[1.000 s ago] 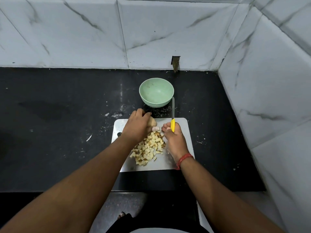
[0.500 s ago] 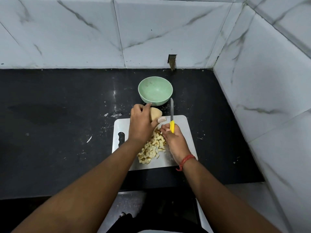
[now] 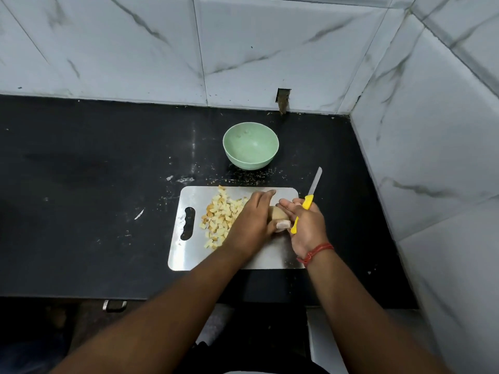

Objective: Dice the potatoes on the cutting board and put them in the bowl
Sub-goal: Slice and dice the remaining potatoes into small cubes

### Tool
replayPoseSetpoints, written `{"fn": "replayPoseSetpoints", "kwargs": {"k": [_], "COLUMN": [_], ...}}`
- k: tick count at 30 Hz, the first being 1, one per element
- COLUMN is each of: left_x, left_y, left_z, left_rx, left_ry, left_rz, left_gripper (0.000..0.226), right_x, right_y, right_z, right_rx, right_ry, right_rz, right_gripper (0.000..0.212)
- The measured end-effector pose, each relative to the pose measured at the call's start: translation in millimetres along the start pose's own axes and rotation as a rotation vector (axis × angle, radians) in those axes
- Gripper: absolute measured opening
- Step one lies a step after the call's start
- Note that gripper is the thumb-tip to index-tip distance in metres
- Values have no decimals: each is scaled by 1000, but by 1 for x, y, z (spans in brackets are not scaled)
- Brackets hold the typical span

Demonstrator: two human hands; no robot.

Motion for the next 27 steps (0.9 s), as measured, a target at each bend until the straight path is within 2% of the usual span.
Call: {"fn": "replayPoseSetpoints", "kwargs": {"k": [4,8,13,17,21,24,27], "left_x": [9,8,16,18,10,6,-2], "left_y": [0,2,23,36,35,33,31], "left_z": [-12,-13,0,21,31,36,31], "left_rx": [54,43,411,543,646,615,551], "left_ry": [-15,-60,-505,-671,-721,-680,-537], "left_rz": [12,-18,-47,-1,-1,-27,-59], "left_gripper": [68,61,43,36,36,38,42], "right_x": [-6,-10,-15,-13,-10,-6,-2], "right_y": [-13,-23,-26,-27,-20,-16,-11], "right_z": [0,3,-3,-4,-7,-13,-18], "right_rx": [-76,-130,-199,-241,-251,-273,-307], "right_ry": [208,280,340,385,401,425,438], "right_rz": [41,25,26,6,-12,-27,-25], "right_gripper": [14,18,17,17,16,17,20]}}
Point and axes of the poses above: each hand's wrist, its own y-axis away from the middle knuckle, its own x-axis out of the palm, z = x × y, the point moved 4 cm from there along -y, towards the middle knuckle, and after that the axes turned 7 degrees about -y, right-handed, at the moved point
